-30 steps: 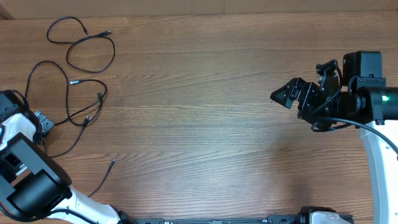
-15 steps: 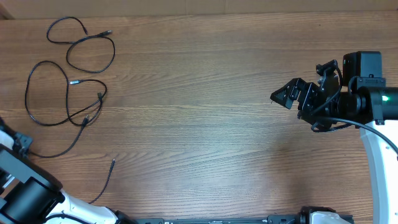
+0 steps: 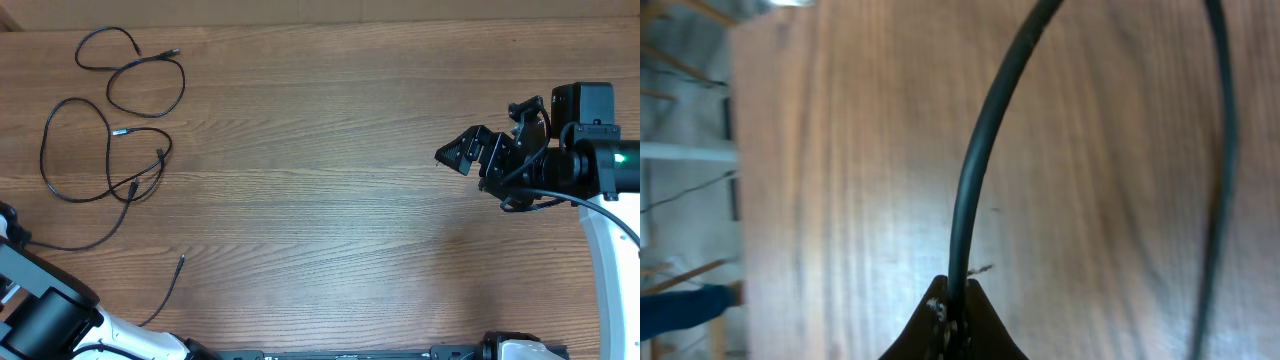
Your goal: Untangle cables
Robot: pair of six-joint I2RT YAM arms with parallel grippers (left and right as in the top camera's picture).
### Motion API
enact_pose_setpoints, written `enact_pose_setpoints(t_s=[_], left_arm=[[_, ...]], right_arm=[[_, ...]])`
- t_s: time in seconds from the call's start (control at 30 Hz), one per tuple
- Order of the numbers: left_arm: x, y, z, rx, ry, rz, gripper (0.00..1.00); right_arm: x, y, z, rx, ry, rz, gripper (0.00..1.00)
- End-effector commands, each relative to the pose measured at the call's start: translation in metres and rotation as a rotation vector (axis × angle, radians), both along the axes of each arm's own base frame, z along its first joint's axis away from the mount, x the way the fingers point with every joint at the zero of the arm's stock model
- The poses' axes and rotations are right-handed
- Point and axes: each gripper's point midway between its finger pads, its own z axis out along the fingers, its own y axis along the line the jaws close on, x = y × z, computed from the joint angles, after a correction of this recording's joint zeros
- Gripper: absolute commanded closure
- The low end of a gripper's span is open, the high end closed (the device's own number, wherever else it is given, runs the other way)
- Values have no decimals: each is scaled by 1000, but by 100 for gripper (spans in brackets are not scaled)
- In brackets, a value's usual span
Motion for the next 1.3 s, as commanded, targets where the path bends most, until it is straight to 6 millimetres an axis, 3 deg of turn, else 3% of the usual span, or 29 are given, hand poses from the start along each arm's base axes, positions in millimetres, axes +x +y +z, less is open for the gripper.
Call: enact_pose_setpoints(t_s=[0.0,0.17,0.27,0.33,0.4,0.47,0.63,0.8,0.93,0.97,1.03,1.1,1.17,1.23,1.27], left_arm=[[-22,15,31,149,117,77,96],[-29,18,38,201,137,126,96],[-9,21,29,159,45,67,96],[1,19,22,121,-5,31,84],[2,18,21,113,-9,27,58],[2,18,21,103,7,8,39],[4,17,23,94,28,-25,29],[24,15,38,106,-1,-63,32],[52,13,59,134,-19,-128,36],[59,11,64,140,-23,-147,39],[74,6,70,146,-39,-180,56],[92,-5,68,120,-73,-228,70],[110,-20,59,57,-128,-282,77],[126,-37,48,-20,-184,-334,78],[130,-45,42,-50,-200,-352,74]], right_arm=[[2,-2,2,-12,-11,-1,0],[4,-2,3,-13,-19,-1,0],[6,-2,4,-13,-27,-1,0],[7,-2,4,-13,-33,-1,0],[7,-2,4,-13,-36,-1,0],[7,-2,4,-13,-35,-1,0],[7,-2,4,-13,-34,-1,0],[6,-2,4,-13,-30,-1,0],[5,-2,4,-12,-26,-1,0],[5,-2,4,-12,-26,-1,0],[5,-2,4,-12,-26,-1,0],[5,-2,3,-12,-25,-1,0],[5,-2,3,-12,-23,-1,0],[5,-2,3,-12,-23,-1,0],[5,-2,3,-12,-23,-1,0]])
